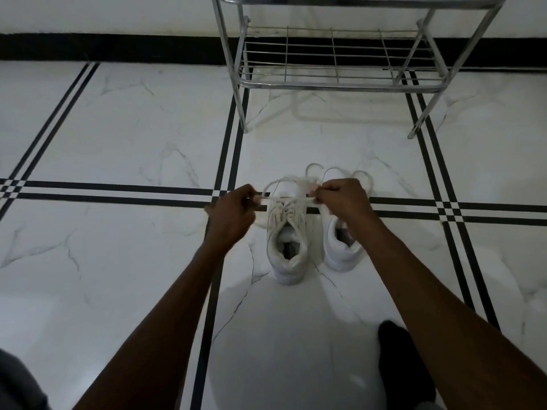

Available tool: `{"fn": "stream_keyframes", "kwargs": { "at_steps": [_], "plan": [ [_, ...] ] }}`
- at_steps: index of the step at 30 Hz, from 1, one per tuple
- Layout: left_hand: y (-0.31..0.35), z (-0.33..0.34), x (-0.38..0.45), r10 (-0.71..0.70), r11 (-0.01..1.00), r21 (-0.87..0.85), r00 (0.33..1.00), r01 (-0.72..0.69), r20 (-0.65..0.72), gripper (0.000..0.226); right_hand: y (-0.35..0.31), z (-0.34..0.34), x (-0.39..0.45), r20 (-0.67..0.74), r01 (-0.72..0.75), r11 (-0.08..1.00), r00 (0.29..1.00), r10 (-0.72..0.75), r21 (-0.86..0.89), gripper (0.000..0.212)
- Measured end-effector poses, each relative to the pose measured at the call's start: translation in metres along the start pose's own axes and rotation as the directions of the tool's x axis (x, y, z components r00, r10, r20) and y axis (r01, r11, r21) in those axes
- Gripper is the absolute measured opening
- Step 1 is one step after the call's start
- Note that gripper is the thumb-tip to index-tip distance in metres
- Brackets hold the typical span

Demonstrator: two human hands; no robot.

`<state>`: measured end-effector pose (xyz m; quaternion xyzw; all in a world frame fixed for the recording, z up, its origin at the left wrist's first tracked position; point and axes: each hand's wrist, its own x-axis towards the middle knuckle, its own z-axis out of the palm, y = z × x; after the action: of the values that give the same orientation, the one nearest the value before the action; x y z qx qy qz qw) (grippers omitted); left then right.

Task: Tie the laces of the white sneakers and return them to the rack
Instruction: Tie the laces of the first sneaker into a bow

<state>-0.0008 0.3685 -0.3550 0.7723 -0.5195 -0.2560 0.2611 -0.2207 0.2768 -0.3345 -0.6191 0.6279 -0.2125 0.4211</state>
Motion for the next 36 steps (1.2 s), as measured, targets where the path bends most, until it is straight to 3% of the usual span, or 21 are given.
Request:
{"fn": "stream_keyframes", "kwargs": {
  "at_steps": [1,2,5,8,10,13,15,18,26,31,33,36],
  "plan": [
    [-0.012,-0.006,-0.004,-0.080,0.986,0.144,0.995,0.088,-0.056,0.012,0.011,-0.004,0.002,-0.093,0.013,0.962,0.995,-0.040,-0.273,0.024],
    [-0.025,-0.012,-0.011,-0.161,0.952,0.251,0.984,0.177,-0.080,0.011,0.022,-0.006,0.002,-0.155,0.014,0.909,0.984,-0.086,-0.416,0.025],
    [-0.048,-0.013,-0.025,-0.326,0.909,0.284,0.945,0.303,0.035,0.015,0.037,0.005,-0.003,-0.187,0.104,0.924,0.965,-0.183,-0.367,0.022],
    [-0.046,0.001,-0.022,-0.218,0.965,0.147,0.976,0.216,-0.001,0.025,0.029,0.014,-0.007,-0.255,0.190,0.935,0.928,-0.270,-0.300,0.032],
    [-0.039,0.009,-0.018,-0.095,0.994,0.049,0.994,0.097,-0.055,0.034,0.023,0.012,-0.010,-0.214,0.232,0.933,0.931,-0.295,-0.275,0.040],
    [-0.022,0.024,-0.013,0.099,0.993,-0.061,0.995,-0.098,0.008,0.037,0.022,0.015,-0.010,0.103,0.410,0.879,0.912,-0.397,-0.243,0.038],
    [-0.012,0.034,-0.011,0.150,0.987,-0.062,0.988,-0.147,0.049,0.032,0.025,0.023,-0.011,0.283,0.450,0.861,0.880,-0.381,-0.239,0.041],
    [-0.007,0.043,-0.009,0.123,0.992,-0.007,0.992,-0.123,0.021,0.021,0.023,0.031,-0.011,0.311,0.420,0.837,0.895,-0.318,-0.352,0.036],
    [-0.009,0.038,-0.002,0.187,0.970,0.164,0.982,-0.181,-0.023,0.022,0.016,0.032,-0.008,0.338,0.415,0.843,0.892,-0.302,-0.343,0.016],
    [-0.015,0.042,-0.016,0.188,0.943,0.292,0.980,-0.163,-0.059,0.026,0.028,0.036,-0.016,0.272,0.408,0.698,0.913,-0.304,-0.588,0.021],
    [-0.016,0.043,-0.019,0.194,0.952,0.255,0.978,-0.169,-0.079,0.027,0.030,0.038,-0.019,0.268,0.419,0.655,0.908,-0.323,-0.629,0.021],
    [-0.019,0.044,-0.019,0.079,0.994,0.078,0.995,-0.074,-0.058,0.027,0.032,0.039,-0.021,0.288,0.425,0.655,0.905,-0.312,-0.625,0.023]
  ]
}}
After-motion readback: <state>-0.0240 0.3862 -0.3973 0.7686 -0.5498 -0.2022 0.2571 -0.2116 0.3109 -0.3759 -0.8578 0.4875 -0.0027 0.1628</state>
